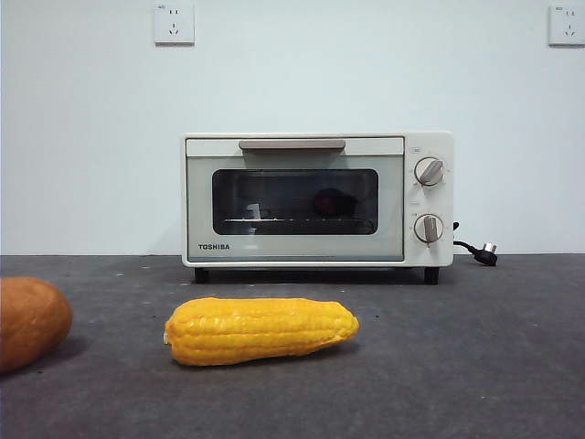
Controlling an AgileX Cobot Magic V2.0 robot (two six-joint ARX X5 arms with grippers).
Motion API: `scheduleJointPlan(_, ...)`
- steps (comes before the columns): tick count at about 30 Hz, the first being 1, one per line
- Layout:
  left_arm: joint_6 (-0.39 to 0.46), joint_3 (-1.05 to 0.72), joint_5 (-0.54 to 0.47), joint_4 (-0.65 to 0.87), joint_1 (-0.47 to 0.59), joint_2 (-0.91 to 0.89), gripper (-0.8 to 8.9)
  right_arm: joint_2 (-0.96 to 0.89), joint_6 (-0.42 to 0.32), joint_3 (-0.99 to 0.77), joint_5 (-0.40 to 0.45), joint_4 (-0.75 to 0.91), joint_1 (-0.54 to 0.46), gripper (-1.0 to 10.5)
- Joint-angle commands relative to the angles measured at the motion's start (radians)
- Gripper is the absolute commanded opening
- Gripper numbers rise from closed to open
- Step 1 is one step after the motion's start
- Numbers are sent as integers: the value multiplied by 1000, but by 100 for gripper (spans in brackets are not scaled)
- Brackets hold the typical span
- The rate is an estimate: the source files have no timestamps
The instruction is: Take the eggplant from the table,put the eggplant in the oven
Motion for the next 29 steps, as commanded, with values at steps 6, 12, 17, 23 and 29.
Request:
scheduleJointPlan(6, -34, -35, -8, 9, 2, -4, -4, 1, -8, 0, 1, -24, 0, 1)
scheduleJointPlan(12, -34, -35, -8, 10, 2, -4, -4, 1, -8, 0, 1, -24, 0, 1)
scheduleJointPlan(17, -37, -35, -3, 10, 2, 5, -4, 1, -8, 0, 1, -24, 0, 1)
scheduleJointPlan(23, -37, -35, -2, 10, 2, 15, -4, 2, -8, 0, 1, -24, 0, 1)
scheduleJointPlan(29, -37, -35, -2, 10, 2, 23, -4, 2, -8, 0, 1, -24, 0, 1)
